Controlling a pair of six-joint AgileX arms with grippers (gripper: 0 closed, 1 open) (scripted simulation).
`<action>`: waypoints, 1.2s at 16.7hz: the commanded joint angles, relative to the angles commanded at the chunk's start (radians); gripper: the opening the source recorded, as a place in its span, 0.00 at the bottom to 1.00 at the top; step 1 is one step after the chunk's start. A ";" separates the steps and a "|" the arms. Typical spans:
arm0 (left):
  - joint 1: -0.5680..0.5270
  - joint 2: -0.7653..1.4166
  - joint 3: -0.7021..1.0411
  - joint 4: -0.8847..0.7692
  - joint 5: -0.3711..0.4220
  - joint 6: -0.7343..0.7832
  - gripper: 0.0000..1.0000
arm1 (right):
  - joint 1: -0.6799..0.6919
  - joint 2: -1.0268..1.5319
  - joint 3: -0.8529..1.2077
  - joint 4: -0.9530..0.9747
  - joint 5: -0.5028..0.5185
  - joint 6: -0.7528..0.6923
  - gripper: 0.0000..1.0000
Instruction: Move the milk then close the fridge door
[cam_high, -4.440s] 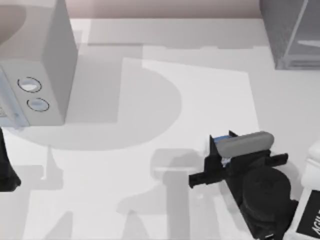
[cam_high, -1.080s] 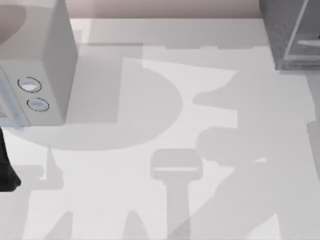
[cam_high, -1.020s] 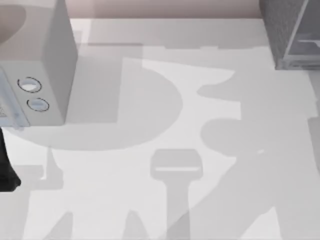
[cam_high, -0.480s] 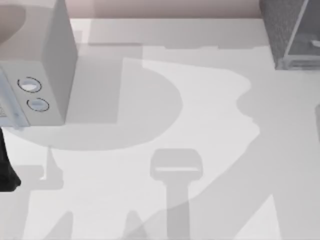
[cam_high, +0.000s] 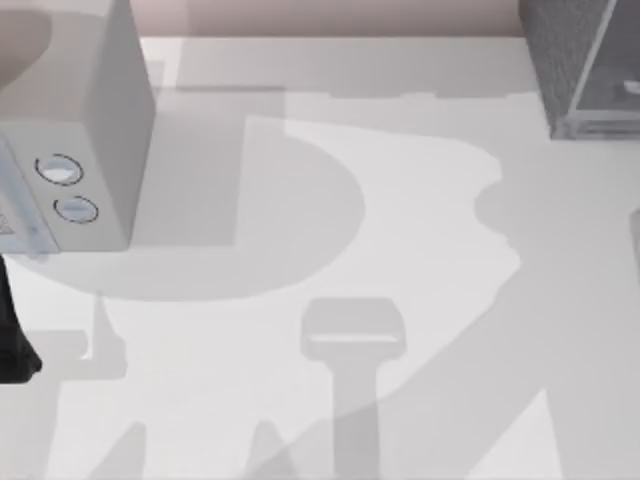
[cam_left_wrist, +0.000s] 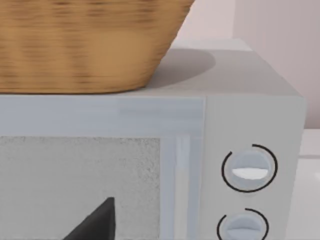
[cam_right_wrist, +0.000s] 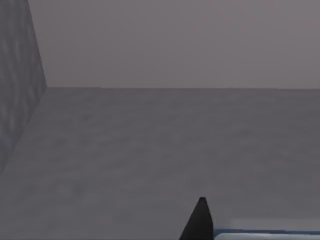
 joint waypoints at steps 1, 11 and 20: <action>0.000 0.000 0.000 0.000 0.000 0.000 1.00 | 0.000 0.000 0.000 0.000 0.000 0.000 0.00; 0.000 0.000 0.000 0.000 0.000 0.000 1.00 | 0.000 0.000 0.000 0.000 0.000 0.000 0.75; 0.000 0.000 0.000 0.000 0.000 0.000 1.00 | 0.000 0.000 0.000 0.000 0.000 0.000 1.00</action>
